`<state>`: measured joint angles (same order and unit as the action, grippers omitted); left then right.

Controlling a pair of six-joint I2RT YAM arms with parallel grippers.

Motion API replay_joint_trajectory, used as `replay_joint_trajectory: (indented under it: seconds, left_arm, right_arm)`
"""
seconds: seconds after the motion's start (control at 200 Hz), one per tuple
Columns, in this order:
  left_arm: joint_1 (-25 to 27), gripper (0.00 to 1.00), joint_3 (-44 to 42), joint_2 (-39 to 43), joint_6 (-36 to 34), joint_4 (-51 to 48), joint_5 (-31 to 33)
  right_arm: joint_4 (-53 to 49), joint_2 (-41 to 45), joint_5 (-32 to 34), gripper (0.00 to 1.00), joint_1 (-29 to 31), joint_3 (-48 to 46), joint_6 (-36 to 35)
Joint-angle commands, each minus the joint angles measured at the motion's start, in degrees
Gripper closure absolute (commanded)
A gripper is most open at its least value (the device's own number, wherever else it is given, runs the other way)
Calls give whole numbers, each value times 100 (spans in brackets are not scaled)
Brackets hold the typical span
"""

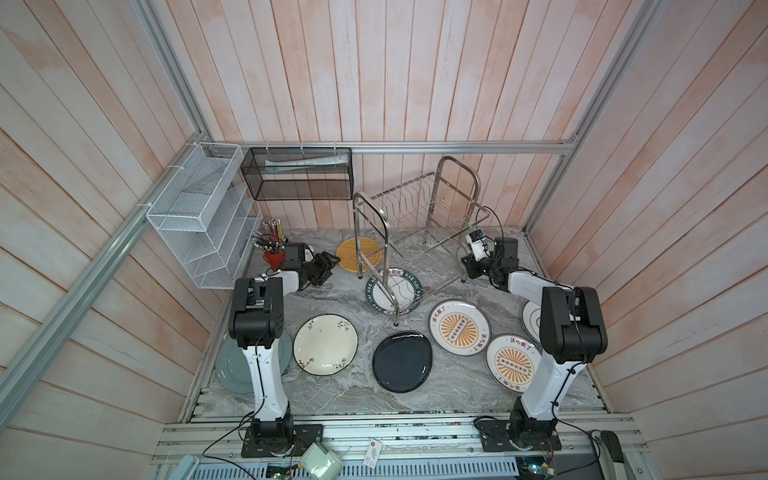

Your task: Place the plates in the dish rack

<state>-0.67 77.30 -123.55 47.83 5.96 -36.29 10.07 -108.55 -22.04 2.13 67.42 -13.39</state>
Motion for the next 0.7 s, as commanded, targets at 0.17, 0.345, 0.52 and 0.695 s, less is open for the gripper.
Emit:
replay_joint_trajectory:
  seconds: [0.17, 0.345, 0.52, 0.695]
  left_arm:
    - [105, 39, 882, -887, 431, 300, -554]
    - [223, 48, 1398, -1331, 762, 210, -311]
    - [251, 67, 1405, -1580, 1402, 664, -116]
    - [205, 95, 1114, -1309, 1588, 1000, -31]
  right_arm:
    - [-79, 163, -444, 100, -118, -67, 598]
    - [-57, 150, -492, 100, -119, -113, 623]
    - [-39, 167, -565, 100, -122, -133, 666]
    - [66, 217, -658, 100, -161, -204, 785]
